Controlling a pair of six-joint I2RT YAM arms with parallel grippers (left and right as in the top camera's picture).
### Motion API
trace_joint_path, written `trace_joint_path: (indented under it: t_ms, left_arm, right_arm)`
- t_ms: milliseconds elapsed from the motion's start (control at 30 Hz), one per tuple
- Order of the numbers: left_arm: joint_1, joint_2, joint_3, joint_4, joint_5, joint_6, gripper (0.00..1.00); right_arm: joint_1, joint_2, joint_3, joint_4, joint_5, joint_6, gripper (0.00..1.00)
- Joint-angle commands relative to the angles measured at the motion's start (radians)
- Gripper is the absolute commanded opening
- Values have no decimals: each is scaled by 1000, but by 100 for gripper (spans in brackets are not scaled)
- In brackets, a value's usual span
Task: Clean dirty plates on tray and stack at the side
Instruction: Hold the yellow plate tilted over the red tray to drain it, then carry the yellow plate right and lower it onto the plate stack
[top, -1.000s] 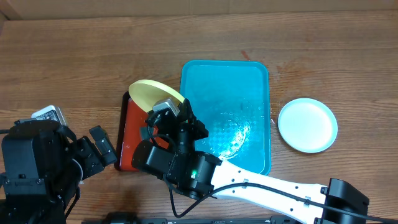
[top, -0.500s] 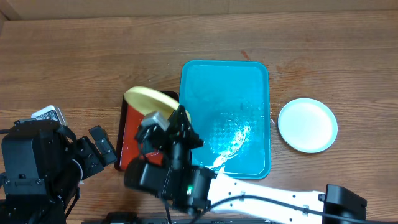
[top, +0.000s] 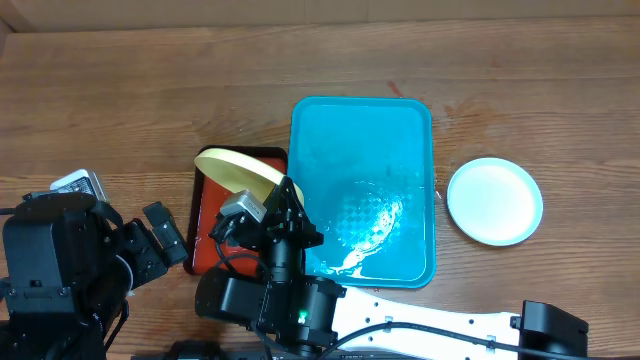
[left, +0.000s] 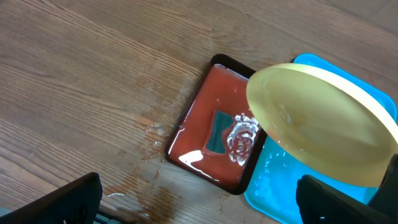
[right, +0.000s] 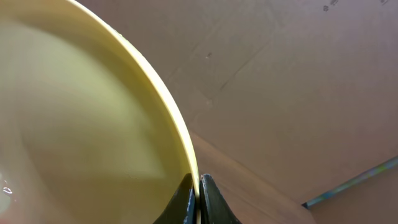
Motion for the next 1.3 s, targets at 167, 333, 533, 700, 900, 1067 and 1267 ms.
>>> trace_joint_path:
  t_ms: [167,333,533,700,900,1067,1267]
  left_arm:
    - [-2,-6,3,4,-13,8,100]
    - [-2,-6,3,4,-13,8,100]
    - [-2,-6,3,4,-13,8,100]
    - [-2,-6,3,4,-13,8,100]
    - [-2,-6,3,4,-13,8,100]
    - [-2,-6,3,4,-13,8,100]
    - [-2,-6,3,4,-13,8,100]
  right_arm:
    - [-3,-13,21,8,29,3,4]
    - [-7,-13,21,11,21,5,4]
    - [-90,-13,21,31,-110,140,4]
    - [-300,-13,21,-22,-724,338,4]
    - [-623,-84,22,-68,-1378,432,4]
    - [-907,-186,22,-199,-1556,469,4]
    - [-1286,-220,19,-549,-1535,468,4]
